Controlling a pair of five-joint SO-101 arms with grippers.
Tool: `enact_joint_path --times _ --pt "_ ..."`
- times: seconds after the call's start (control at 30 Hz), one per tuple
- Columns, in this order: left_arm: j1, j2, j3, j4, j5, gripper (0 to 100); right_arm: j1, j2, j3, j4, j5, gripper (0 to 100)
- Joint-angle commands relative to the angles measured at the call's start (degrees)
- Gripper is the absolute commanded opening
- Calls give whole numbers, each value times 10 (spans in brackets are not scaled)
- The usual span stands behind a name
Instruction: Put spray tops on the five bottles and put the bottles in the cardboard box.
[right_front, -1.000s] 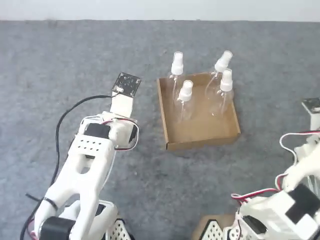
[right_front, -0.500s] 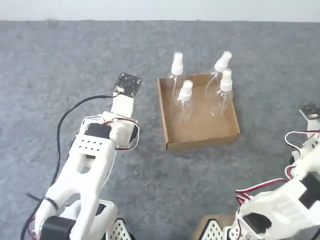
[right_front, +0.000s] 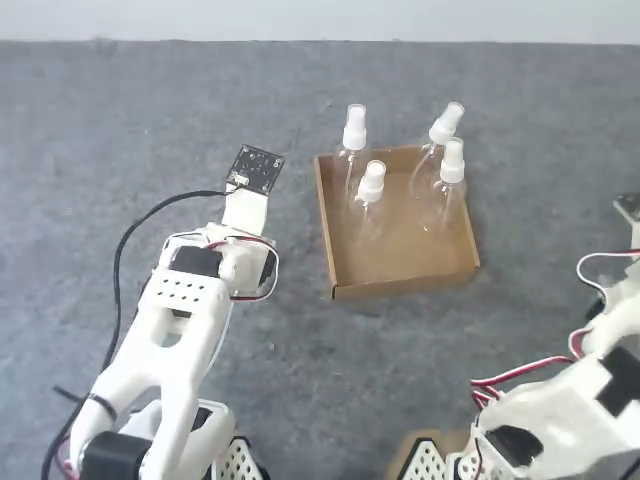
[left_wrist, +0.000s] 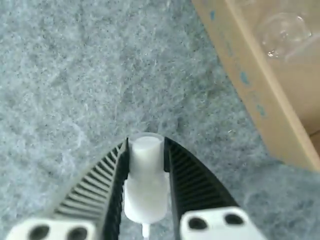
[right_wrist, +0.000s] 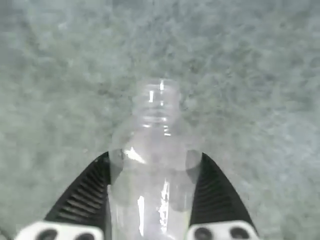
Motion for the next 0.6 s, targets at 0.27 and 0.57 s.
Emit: enact_joint_path --times 0.27,0.57 --pt "-8 -192 -152 136 5 12 -233 -416 60 71 -170 6" --pt "-55 -355 -309 260 6 12 -645 -570 94 75 -398 6"
